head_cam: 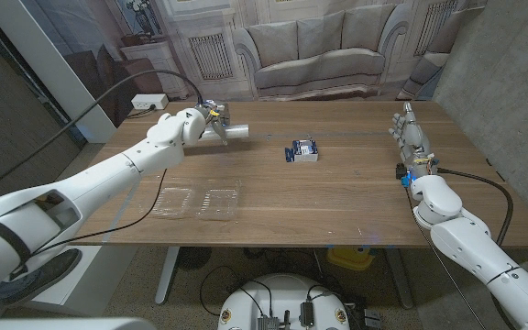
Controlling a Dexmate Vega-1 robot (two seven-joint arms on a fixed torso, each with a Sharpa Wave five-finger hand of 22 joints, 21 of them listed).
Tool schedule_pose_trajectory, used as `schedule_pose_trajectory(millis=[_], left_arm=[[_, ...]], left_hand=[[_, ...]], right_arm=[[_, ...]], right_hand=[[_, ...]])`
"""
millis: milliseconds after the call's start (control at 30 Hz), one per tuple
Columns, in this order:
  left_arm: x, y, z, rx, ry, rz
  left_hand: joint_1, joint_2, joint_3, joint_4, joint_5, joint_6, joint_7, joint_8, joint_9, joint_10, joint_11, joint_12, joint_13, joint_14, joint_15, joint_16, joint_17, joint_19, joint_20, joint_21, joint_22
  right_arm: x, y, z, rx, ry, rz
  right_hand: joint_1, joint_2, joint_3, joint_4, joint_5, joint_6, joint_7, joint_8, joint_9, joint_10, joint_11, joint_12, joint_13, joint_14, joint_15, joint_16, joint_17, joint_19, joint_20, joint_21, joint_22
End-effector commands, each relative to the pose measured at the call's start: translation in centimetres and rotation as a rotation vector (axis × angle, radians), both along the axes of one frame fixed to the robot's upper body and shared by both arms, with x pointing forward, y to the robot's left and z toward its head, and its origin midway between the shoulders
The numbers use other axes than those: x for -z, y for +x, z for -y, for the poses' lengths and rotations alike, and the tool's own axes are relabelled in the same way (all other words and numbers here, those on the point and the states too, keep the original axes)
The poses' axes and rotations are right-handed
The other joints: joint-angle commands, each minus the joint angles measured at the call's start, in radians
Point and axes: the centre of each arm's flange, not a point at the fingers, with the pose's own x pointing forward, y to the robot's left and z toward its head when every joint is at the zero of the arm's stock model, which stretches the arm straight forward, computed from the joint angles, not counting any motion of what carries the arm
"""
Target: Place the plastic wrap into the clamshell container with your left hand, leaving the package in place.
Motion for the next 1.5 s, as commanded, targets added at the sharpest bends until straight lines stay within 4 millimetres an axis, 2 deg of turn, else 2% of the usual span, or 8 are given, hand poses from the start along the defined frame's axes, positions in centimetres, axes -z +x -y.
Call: schedule_pose_trajectory(millis=[33,233,567,933,1500], left_arm=[[-0.8,-5.3,0.1,0.047,0.049,0.068],[1.2,-8.3,0.1,0.072,0.057,0.102],[3.3,-11.9,-1.1,0.046,-0.037,0.163],[6.5,-15.0,-0.8,0.088,-0.117,0.160],[9.6,-18.9,-0.9,0.097,-0.239,0.178]], left_hand=[[0.186,0.198,0.003,0.003,0.000,0.068,-0.010,0.011,0.005,0.007,-0.001,-0.006,0.007,0.078,-0.133,0.002,0.006,0.002,-0.006,0.003,0.003],[0.183,0.199,0.003,0.007,-0.001,0.066,-0.015,0.008,0.006,0.007,-0.004,-0.010,0.016,0.079,-0.134,-0.001,0.011,-0.002,-0.007,0.002,0.003],[0.179,0.200,0.003,0.012,-0.002,0.059,-0.018,0.003,0.008,0.007,-0.002,-0.015,0.026,0.080,-0.134,-0.005,0.017,-0.006,-0.006,0.003,0.003],[0.176,0.202,0.004,0.016,-0.003,0.054,-0.017,0.000,0.009,0.007,0.001,-0.022,0.033,0.080,-0.133,-0.008,0.021,-0.010,-0.004,0.003,0.004],[0.173,0.203,0.006,0.019,-0.005,0.049,-0.018,-0.002,0.012,0.009,-0.004,-0.031,0.045,0.082,-0.133,-0.014,0.028,-0.014,0.000,0.005,0.004]], right_arm=[[0.4,-1.7,0.1,0.038,0.021,0.006],[0.6,-2.2,0.2,0.050,0.024,0.011],[0.5,-2.4,0.2,0.051,0.008,0.009],[0.2,-2.5,0.5,0.052,-0.007,0.009],[-0.2,-2.1,1.5,0.041,-0.004,0.028]], right_hand=[[0.002,0.008,-0.002,-0.003,0.004,0.002,0.000,0.003,0.006,-0.003,0.006,0.000,0.004,0.003,0.002,0.004,0.001,0.007,0.000,-0.003,0.003],[0.003,0.008,-0.002,-0.004,0.004,0.002,0.001,0.003,0.006,-0.003,0.007,0.000,0.004,0.004,0.002,0.004,0.001,0.007,0.000,-0.005,0.003],[0.004,0.009,-0.002,-0.004,0.004,0.003,0.002,0.003,0.006,-0.004,0.005,0.000,0.004,0.004,0.003,0.003,0.001,0.007,-0.002,-0.007,0.003],[0.004,0.010,-0.003,-0.005,0.004,0.003,0.002,0.004,0.006,-0.002,0.007,0.001,0.004,0.004,0.002,0.003,0.001,0.008,-0.001,-0.009,0.003],[0.005,0.010,-0.005,-0.007,0.004,0.004,0.002,0.004,0.006,-0.002,0.008,0.002,0.004,0.005,0.002,0.004,0.001,0.010,0.000,-0.013,0.004]])
